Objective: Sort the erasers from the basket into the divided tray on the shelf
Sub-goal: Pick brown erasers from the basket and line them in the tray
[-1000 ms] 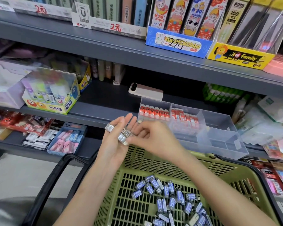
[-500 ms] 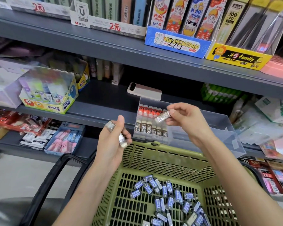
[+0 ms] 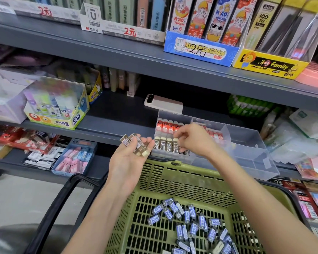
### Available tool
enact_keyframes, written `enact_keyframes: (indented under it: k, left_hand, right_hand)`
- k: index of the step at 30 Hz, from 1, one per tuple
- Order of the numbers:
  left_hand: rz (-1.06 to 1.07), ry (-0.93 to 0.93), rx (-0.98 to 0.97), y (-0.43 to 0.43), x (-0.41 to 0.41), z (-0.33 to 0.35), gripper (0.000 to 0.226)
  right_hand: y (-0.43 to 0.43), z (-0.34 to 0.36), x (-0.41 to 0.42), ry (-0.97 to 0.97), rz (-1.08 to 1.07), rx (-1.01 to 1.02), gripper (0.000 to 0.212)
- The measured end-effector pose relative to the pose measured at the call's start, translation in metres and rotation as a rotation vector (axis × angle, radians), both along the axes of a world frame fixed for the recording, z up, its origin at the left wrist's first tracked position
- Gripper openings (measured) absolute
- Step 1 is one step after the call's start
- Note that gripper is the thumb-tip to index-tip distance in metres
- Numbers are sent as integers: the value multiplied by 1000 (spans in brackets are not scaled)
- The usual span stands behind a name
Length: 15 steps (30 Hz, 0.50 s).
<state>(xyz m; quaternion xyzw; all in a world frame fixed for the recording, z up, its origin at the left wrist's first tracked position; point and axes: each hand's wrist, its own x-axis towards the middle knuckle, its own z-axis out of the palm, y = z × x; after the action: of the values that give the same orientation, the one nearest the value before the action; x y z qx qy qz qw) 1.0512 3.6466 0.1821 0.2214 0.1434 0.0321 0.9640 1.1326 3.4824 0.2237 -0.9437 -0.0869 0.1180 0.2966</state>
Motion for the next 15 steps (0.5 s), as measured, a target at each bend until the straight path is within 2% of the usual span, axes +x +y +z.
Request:
enact_keyframes:
  k: [4, 6, 7, 9, 11, 15]
  left_hand:
    - [-16, -14, 69, 1, 0, -1, 16]
    - [-23, -16, 90, 1, -1, 0, 18]
    - [-24, -19, 97, 0, -1, 0, 19]
    - [-28, -33, 128, 0, 0, -1, 20]
    - [-50, -70, 177, 0, 0, -2, 18]
    - [-85, -130, 248, 0, -3, -2, 19]
  right_hand:
    - [5, -8, -8, -179, 57, -199, 30]
    - [6, -5, -11, -312, 85, -300, 23]
    - [7, -2, -15, -392, 87, -282, 16]
    - [15, 6, -28, -393, 87, -33, 9]
    - [26, 12, -43, -198, 129, 250, 8]
    - [34, 12, -58, -34, 82, 363, 8]
